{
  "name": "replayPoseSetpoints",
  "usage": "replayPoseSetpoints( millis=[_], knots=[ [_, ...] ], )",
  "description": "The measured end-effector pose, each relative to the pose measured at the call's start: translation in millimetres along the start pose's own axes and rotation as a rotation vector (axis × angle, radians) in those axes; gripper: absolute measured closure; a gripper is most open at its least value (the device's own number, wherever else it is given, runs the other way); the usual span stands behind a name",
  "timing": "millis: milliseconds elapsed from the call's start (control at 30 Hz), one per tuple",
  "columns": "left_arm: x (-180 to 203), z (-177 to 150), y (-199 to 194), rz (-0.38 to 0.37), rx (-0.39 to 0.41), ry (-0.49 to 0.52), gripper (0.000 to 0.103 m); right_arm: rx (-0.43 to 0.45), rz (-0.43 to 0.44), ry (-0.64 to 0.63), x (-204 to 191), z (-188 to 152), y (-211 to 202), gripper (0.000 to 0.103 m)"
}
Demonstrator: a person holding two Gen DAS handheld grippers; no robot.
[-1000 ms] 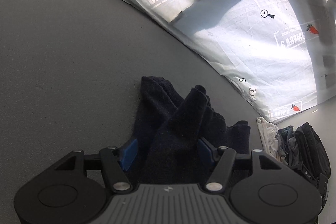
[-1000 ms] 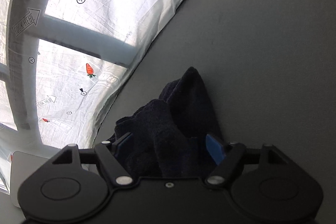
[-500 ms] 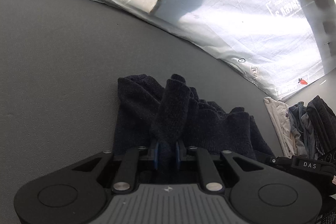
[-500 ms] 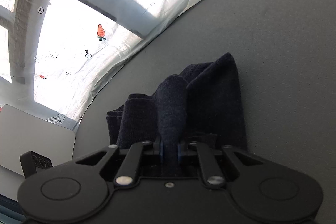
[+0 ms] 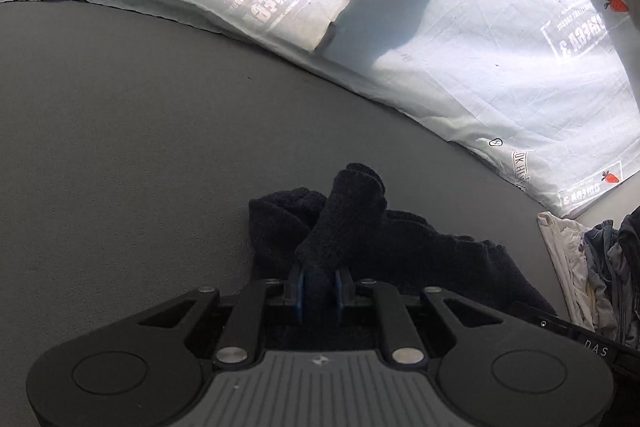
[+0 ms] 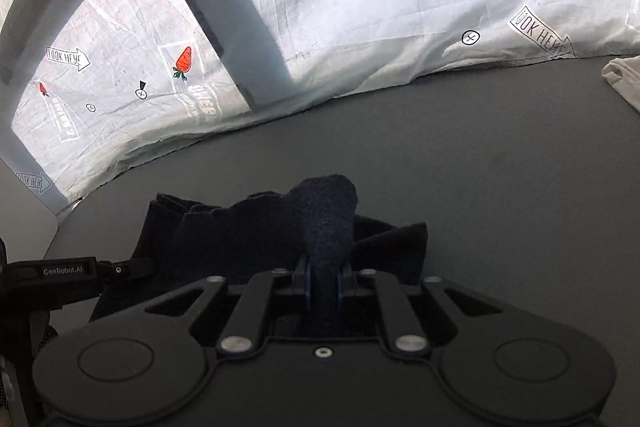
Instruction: Fold clothes
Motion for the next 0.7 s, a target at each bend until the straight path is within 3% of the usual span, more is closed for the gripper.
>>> replayPoseSetpoints(
  millis=[100, 133, 167, 233, 300, 467, 700],
  knots=[
    [0, -9, 0, 0.034, 0.019, 0.031, 0.073, -0.002, -0.046, 0.049, 15, -20, 2, 0.062],
    [0, -9, 0, 0.052, 0.020, 0.048, 0.070, 0.007, -0.057, 0.065, 19, -21, 0, 0.047],
    [-1, -8, -1, 0.069, 0.025, 0.066, 0.063, 0.011, -0.066, 0.078, 24, -20, -1, 0.038],
    [-2, -8, -2, 0.094, 0.033, 0.101, 0.055, 0.006, -0.051, 0.113, 32, -20, 0, 0.033],
    [-6, -7, 1, 0.119, 0.032, 0.113, 0.040, -0.003, -0.032, 0.143, 38, -20, 2, 0.030],
    [-12, -7, 9, 0.092, 0.011, 0.099, 0.035, -0.030, -0.018, 0.110, 39, -21, 8, 0.023],
    [-6, -1, 17, 0.081, 0.019, 0.169, 0.024, -0.051, 0.019, 0.030, 43, -10, 18, 0.015]
  ],
)
Point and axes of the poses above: each gripper's, at about its wrist camera, not at the fingertips, and y roughly the way its jaws point, x to its right, z to its top, the point moved 8 cm from there along y, roughly the way its jaws point, and after that the axes turned 14 degrees about z, right-handed, at the moved point
